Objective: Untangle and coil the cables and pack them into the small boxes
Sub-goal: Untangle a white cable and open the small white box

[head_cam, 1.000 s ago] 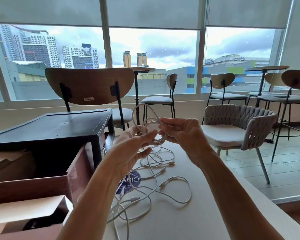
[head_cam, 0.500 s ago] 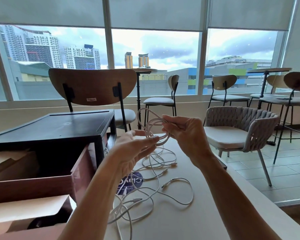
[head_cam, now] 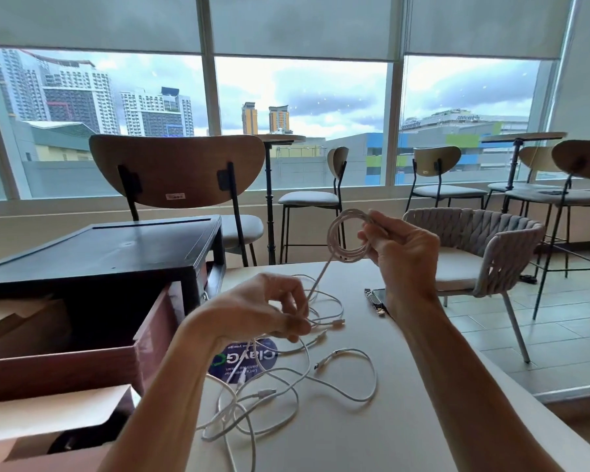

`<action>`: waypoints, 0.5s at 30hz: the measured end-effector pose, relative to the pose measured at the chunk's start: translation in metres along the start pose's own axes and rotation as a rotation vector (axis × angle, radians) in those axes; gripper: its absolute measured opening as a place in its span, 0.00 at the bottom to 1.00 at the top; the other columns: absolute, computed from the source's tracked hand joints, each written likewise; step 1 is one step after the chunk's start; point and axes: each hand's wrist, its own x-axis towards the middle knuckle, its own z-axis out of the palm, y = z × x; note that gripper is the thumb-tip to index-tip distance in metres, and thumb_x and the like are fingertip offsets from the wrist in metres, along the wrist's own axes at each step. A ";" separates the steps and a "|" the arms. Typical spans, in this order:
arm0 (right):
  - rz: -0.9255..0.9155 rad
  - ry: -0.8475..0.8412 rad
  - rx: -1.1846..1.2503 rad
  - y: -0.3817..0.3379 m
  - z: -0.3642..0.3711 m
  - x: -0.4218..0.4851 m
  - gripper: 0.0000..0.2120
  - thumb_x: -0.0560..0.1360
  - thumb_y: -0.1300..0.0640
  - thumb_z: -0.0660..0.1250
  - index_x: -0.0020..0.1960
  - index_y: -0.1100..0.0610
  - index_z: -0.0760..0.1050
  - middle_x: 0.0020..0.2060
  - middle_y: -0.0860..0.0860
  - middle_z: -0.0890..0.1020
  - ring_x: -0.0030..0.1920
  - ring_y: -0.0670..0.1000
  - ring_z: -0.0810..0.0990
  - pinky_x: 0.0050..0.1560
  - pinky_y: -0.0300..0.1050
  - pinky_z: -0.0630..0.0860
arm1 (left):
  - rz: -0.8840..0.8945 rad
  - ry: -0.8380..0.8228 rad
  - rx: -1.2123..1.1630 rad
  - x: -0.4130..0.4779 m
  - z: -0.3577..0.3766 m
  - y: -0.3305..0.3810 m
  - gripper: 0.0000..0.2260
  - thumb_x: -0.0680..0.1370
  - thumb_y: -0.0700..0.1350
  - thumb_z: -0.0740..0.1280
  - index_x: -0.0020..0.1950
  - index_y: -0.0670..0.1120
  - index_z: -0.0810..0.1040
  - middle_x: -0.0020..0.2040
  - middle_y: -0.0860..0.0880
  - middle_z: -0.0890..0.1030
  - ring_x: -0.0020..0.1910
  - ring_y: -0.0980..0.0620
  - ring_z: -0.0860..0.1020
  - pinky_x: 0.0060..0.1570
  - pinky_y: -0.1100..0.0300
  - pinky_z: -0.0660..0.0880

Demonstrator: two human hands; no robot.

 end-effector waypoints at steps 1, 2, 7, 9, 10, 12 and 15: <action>0.026 -0.010 0.019 -0.001 0.001 -0.002 0.13 0.73 0.70 0.71 0.58 0.65 0.81 0.43 0.56 0.86 0.37 0.47 0.85 0.45 0.46 0.82 | -0.003 0.013 0.056 -0.002 -0.005 -0.002 0.08 0.70 0.38 0.77 0.39 0.49 0.80 0.45 0.42 0.82 0.41 0.50 0.84 0.48 0.56 0.81; 0.053 -0.023 0.041 -0.002 0.003 -0.003 0.13 0.73 0.71 0.70 0.57 0.65 0.81 0.42 0.55 0.86 0.36 0.47 0.84 0.46 0.46 0.82 | -0.004 0.038 0.108 -0.003 -0.010 -0.004 0.09 0.70 0.39 0.77 0.36 0.51 0.80 0.46 0.43 0.83 0.41 0.52 0.83 0.49 0.55 0.81; 0.223 -0.109 0.174 -0.008 0.010 -0.011 0.10 0.74 0.71 0.69 0.52 0.61 0.82 0.42 0.55 0.85 0.40 0.50 0.84 0.49 0.46 0.83 | -0.044 0.245 0.189 -0.003 -0.019 -0.013 0.07 0.70 0.45 0.78 0.36 0.49 0.81 0.38 0.52 0.82 0.32 0.64 0.76 0.40 0.63 0.72; 0.297 -0.133 0.237 -0.009 0.012 -0.013 0.09 0.75 0.71 0.68 0.52 0.62 0.82 0.41 0.56 0.85 0.41 0.51 0.84 0.48 0.45 0.83 | -0.036 0.270 0.131 -0.001 -0.015 -0.011 0.06 0.70 0.48 0.77 0.37 0.48 0.83 0.33 0.54 0.80 0.31 0.62 0.74 0.35 0.65 0.72; 0.338 -0.141 0.282 -0.010 0.014 -0.014 0.09 0.75 0.71 0.68 0.52 0.62 0.82 0.41 0.57 0.85 0.41 0.51 0.84 0.47 0.45 0.83 | -0.022 0.274 0.058 0.001 -0.012 -0.010 0.06 0.71 0.48 0.76 0.38 0.47 0.84 0.32 0.55 0.80 0.31 0.61 0.74 0.34 0.66 0.73; 0.403 -0.157 0.365 -0.011 0.016 -0.016 0.09 0.75 0.71 0.68 0.52 0.63 0.82 0.40 0.58 0.85 0.41 0.52 0.85 0.44 0.44 0.83 | -0.002 0.291 -0.146 0.006 -0.003 -0.007 0.06 0.74 0.44 0.74 0.43 0.41 0.84 0.33 0.52 0.82 0.32 0.60 0.77 0.34 0.68 0.76; 0.423 -0.199 0.322 -0.011 0.018 -0.020 0.08 0.74 0.69 0.69 0.49 0.60 0.84 0.40 0.55 0.86 0.45 0.52 0.84 0.47 0.45 0.81 | 0.017 0.328 -0.453 0.013 0.010 0.001 0.03 0.75 0.34 0.70 0.48 0.37 0.82 0.40 0.44 0.85 0.38 0.53 0.83 0.41 0.65 0.80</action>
